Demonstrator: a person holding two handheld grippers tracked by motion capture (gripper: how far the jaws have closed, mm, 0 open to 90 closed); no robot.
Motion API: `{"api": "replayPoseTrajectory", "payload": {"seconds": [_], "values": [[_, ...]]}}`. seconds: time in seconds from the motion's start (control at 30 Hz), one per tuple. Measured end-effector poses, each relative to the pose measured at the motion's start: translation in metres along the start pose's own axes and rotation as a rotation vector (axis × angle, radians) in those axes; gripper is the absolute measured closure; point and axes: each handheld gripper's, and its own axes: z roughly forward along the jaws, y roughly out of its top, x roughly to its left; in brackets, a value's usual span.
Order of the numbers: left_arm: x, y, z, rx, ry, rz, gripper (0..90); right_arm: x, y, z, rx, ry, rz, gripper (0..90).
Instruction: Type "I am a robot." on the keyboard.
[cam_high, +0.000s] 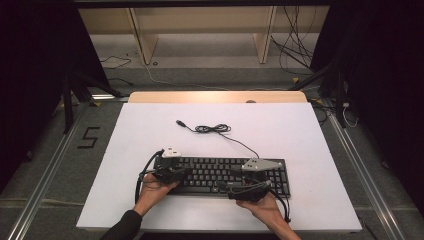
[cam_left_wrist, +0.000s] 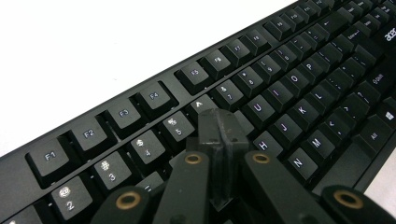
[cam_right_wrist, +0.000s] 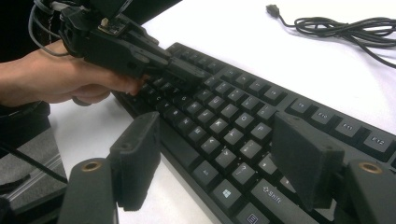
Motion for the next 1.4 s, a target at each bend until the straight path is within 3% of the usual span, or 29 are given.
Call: {"api": "replayPoseTrajectory", "payload": {"seconds": [0.3, 0.6, 0.63, 0.77, 0.87, 1.07, 1.3, 1.4], "values": [[0.002, 0.002, -0.013, -0.061, -0.012, -0.018, 82.2, -0.001, 0.001, -0.001, -0.005, -0.001, 0.002, 33.9], [0.003, -0.005, -0.034, -0.131, -0.059, -0.033, 55.2, -0.003, 0.001, 0.002, -0.002, -0.009, 0.001, 34.6], [0.003, -0.006, -0.037, -0.140, -0.060, -0.037, 55.2, -0.003, 0.001, 0.002, -0.002, -0.009, 0.001, 34.6], [0.001, -0.012, -0.048, -0.190, -0.073, -0.043, 41.2, -0.003, 0.002, 0.004, 0.004, -0.010, -0.001, 34.8], [0.000, -0.016, -0.055, -0.222, -0.082, -0.044, 35.7, -0.003, 0.002, 0.005, 0.004, -0.010, -0.003, 34.8], [-0.002, -0.029, -0.071, -0.285, -0.090, -0.068, 30.3, -0.002, 0.002, 0.005, -0.001, -0.008, -0.007, 34.8], [-0.001, -0.042, -0.080, -0.304, -0.078, -0.089, 27.6, -0.001, 0.003, 0.007, 0.007, -0.005, -0.013, 38.0], [-0.001, -0.046, -0.083, -0.308, -0.077, -0.087, 26.9, 0.000, 0.003, 0.009, 0.019, -0.008, -0.019, 43.6]]}}
